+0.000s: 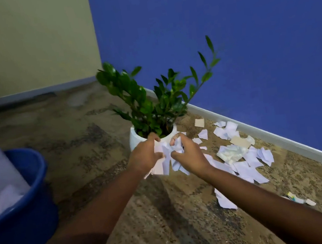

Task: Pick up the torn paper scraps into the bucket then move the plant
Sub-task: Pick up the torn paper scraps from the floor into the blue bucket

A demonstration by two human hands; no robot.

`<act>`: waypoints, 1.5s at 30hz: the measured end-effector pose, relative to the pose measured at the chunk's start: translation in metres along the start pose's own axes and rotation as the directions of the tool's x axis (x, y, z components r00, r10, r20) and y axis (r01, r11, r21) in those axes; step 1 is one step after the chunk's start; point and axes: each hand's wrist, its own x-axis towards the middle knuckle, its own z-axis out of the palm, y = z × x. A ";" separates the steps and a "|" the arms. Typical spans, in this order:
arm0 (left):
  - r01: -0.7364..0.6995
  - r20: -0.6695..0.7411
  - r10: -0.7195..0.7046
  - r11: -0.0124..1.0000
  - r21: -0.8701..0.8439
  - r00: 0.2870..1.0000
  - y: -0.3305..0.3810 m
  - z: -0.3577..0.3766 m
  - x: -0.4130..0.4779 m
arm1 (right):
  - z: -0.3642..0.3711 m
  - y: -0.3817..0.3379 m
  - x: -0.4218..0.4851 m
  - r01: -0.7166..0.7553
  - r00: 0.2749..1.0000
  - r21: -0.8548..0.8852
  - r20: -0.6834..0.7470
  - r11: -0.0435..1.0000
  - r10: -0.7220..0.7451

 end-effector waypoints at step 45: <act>0.169 -0.216 -0.126 0.966 0.195 0.968 -0.043 -0.014 -0.037 | 0.039 -0.008 0.029 0.013 0.953 -0.203 0.300 0.979 0.049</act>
